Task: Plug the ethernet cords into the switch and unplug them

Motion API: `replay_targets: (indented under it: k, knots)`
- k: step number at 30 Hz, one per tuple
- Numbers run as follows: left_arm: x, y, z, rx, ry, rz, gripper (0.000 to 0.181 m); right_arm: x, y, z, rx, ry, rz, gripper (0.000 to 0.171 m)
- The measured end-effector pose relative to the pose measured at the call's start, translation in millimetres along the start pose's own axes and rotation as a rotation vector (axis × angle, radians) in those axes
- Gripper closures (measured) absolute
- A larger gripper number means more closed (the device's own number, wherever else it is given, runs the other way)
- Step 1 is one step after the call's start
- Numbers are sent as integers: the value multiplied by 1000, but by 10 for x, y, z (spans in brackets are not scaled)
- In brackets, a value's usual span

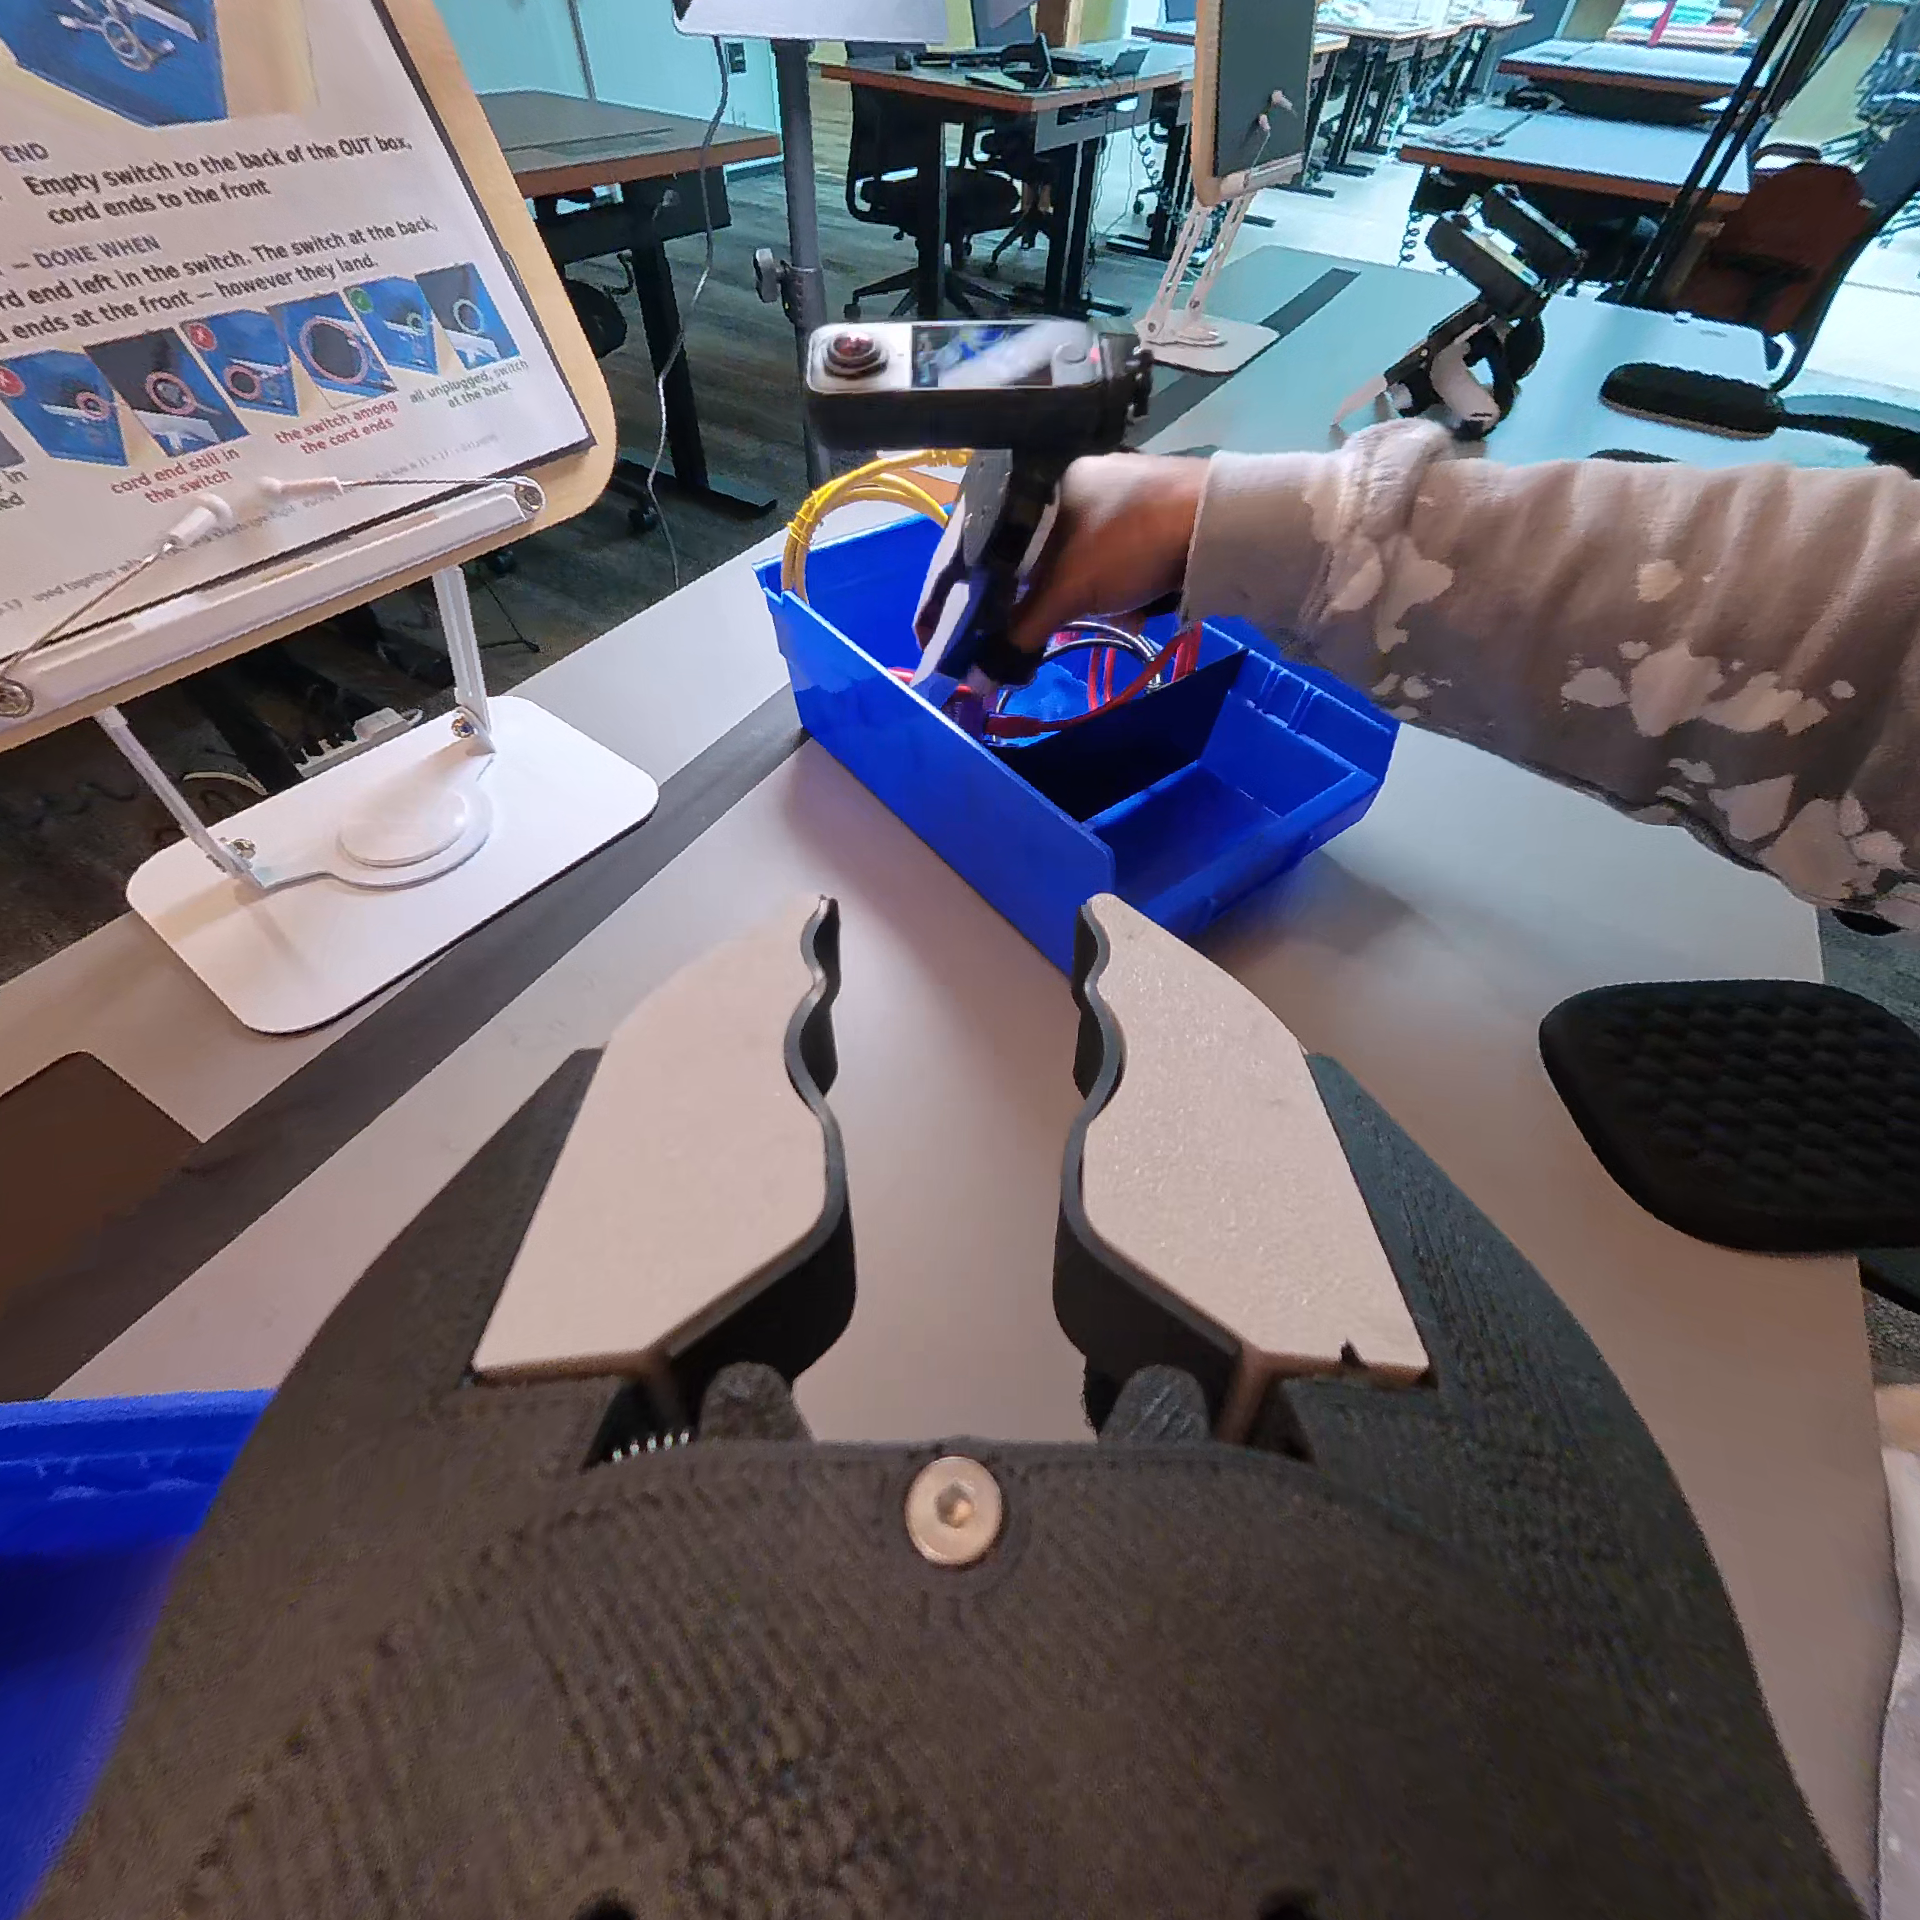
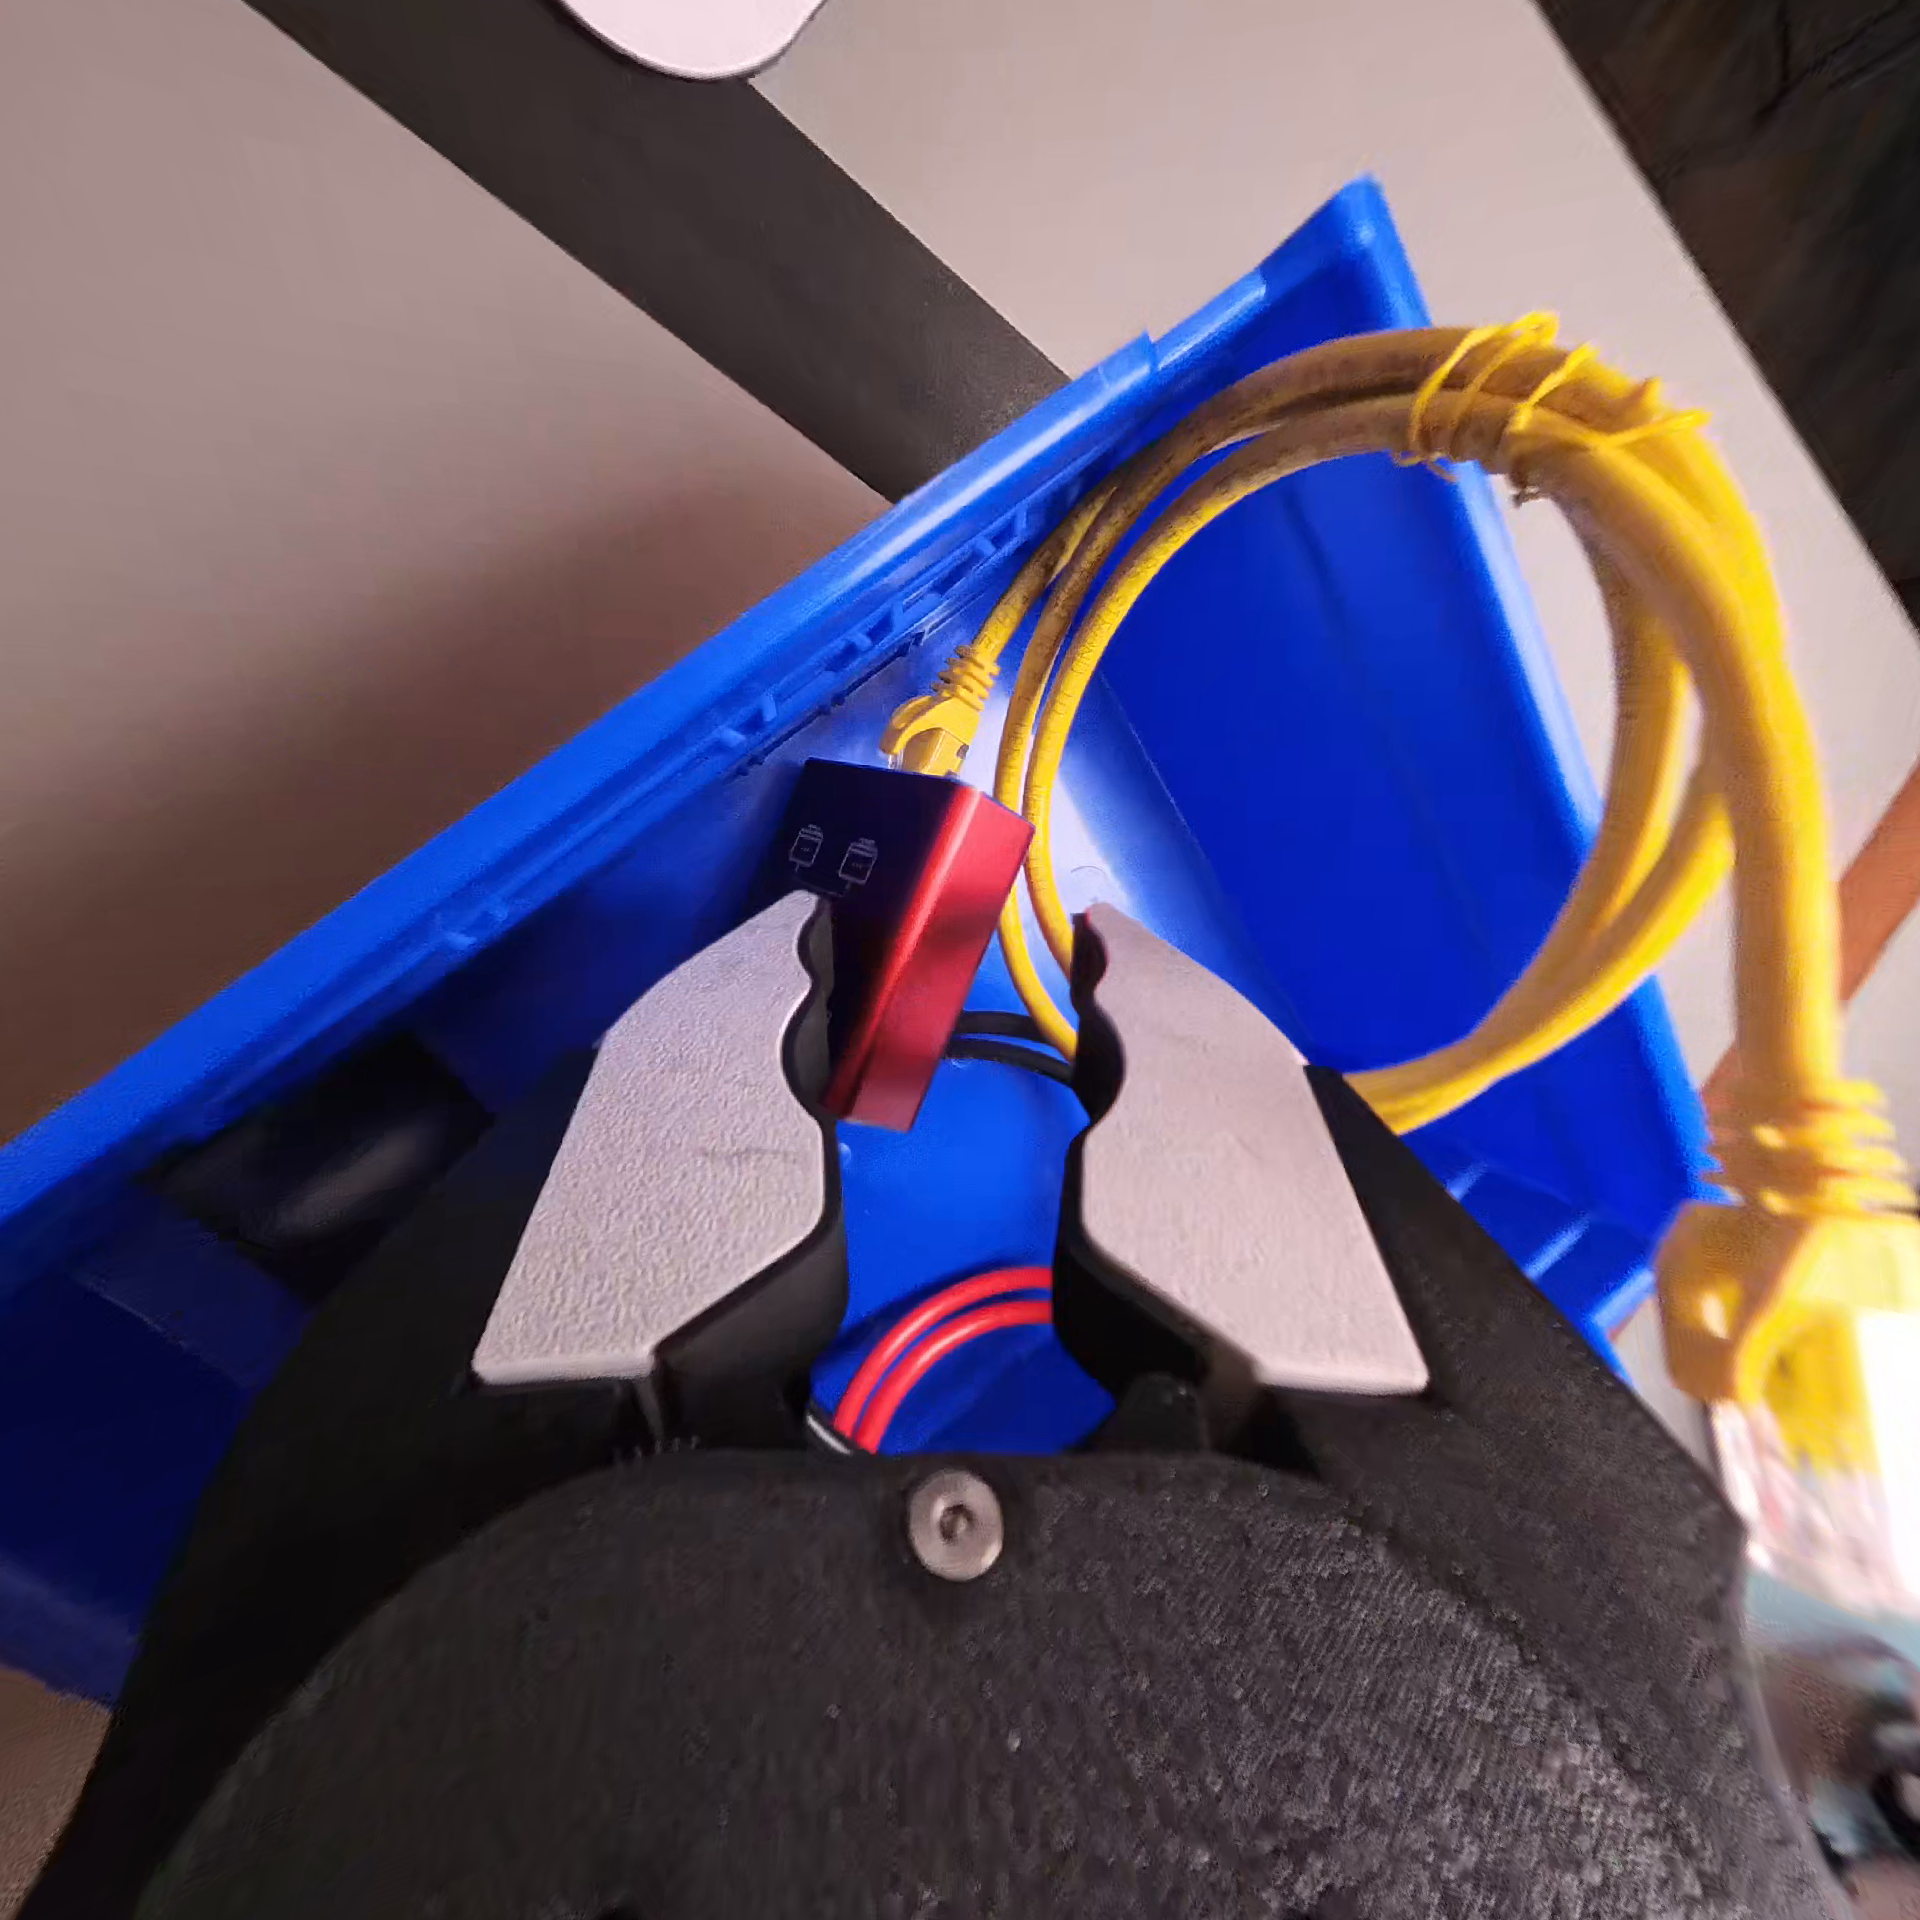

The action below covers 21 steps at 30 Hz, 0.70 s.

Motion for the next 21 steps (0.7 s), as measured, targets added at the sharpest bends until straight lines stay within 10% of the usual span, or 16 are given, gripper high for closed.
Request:
replay_targets:
  k: [12,21]
  knots:
    - [16,47,-13,-13,-2,-17,138,410,-1442,-363,15,-87,464,120]
    - [55,-6,-89,-62,-11,-49,138,1477,-943,-1174,70,-310,254,114]
Point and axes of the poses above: each gripper's, where its closed fingertips meet, y out along the fingers, x out of its underside, z = x × y across the jaws, the point moved 2 cm from there along -y, back along the fingers, and after that the axes turned 15 degrees about -z, right-handed, at the moved point
